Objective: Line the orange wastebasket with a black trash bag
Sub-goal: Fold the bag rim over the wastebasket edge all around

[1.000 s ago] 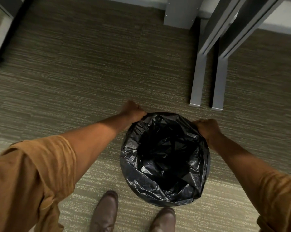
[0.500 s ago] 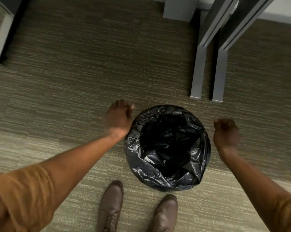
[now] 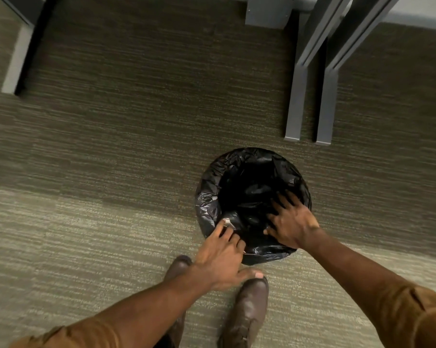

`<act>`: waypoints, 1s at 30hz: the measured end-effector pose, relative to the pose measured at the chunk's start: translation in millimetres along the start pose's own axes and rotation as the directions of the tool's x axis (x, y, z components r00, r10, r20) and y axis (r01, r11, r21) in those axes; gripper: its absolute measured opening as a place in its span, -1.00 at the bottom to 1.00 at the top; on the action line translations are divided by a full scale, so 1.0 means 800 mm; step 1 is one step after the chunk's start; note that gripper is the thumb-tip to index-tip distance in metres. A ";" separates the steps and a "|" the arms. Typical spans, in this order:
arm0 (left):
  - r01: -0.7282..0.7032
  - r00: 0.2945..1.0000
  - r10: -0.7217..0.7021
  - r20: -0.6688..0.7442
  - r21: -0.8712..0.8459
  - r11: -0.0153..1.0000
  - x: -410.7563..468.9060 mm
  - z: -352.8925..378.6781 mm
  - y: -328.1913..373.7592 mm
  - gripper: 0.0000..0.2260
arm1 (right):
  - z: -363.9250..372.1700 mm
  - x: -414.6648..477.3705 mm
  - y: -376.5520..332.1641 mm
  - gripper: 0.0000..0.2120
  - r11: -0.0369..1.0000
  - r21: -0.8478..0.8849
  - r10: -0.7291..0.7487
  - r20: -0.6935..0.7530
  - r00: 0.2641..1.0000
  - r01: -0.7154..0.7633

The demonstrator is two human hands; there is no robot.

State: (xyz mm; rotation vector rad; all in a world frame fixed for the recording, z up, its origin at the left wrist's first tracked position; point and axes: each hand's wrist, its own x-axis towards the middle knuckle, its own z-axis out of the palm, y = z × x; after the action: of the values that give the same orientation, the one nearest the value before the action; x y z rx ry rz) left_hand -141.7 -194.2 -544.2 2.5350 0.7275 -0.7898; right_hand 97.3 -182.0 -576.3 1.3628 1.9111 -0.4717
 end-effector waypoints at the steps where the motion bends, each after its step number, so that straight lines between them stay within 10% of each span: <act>1: 0.020 1.000 -0.020 0.016 -0.012 1.000 0.000 0.005 0.000 0.00 | 0.002 0.004 0.001 -0.32 0.999 -0.036 0.013 0.060 0.998 -0.011; 6: 0.022 0.998 -0.024 0.062 0.026 0.999 0.006 0.016 -0.007 0.07 | -0.001 0.023 -0.008 -0.45 0.990 -0.136 0.052 0.229 0.972 -0.021; 11: -0.010 1.000 0.010 -0.009 0.032 0.999 0.009 0.006 -0.010 0.16 | -0.030 0.040 -0.042 -0.59 0.997 0.069 -0.009 -0.061 0.998 0.014; 17: -0.013 0.997 0.012 0.081 0.011 1.000 0.008 0.005 -0.001 0.13 | -0.049 0.079 -0.059 -0.37 0.985 0.167 -0.039 -0.040 0.998 0.046; 24: -0.004 0.992 0.009 0.126 -0.038 0.999 0.010 0.011 0.003 0.11 | -0.042 0.146 -0.067 0.16 0.960 0.263 0.016 0.299 0.954 -0.098; 30: 0.005 0.999 0.001 0.044 -0.129 0.992 0.007 0.003 -0.006 0.03 | -0.029 0.145 -0.074 -0.05 0.964 0.246 0.028 0.267 0.963 -0.096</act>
State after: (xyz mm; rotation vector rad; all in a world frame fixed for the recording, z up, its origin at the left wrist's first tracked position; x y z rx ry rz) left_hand -141.6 -189.8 -550.4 2.3952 0.7420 -0.7710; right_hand 14.4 -113.0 -652.8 1.4389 1.6271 -0.8490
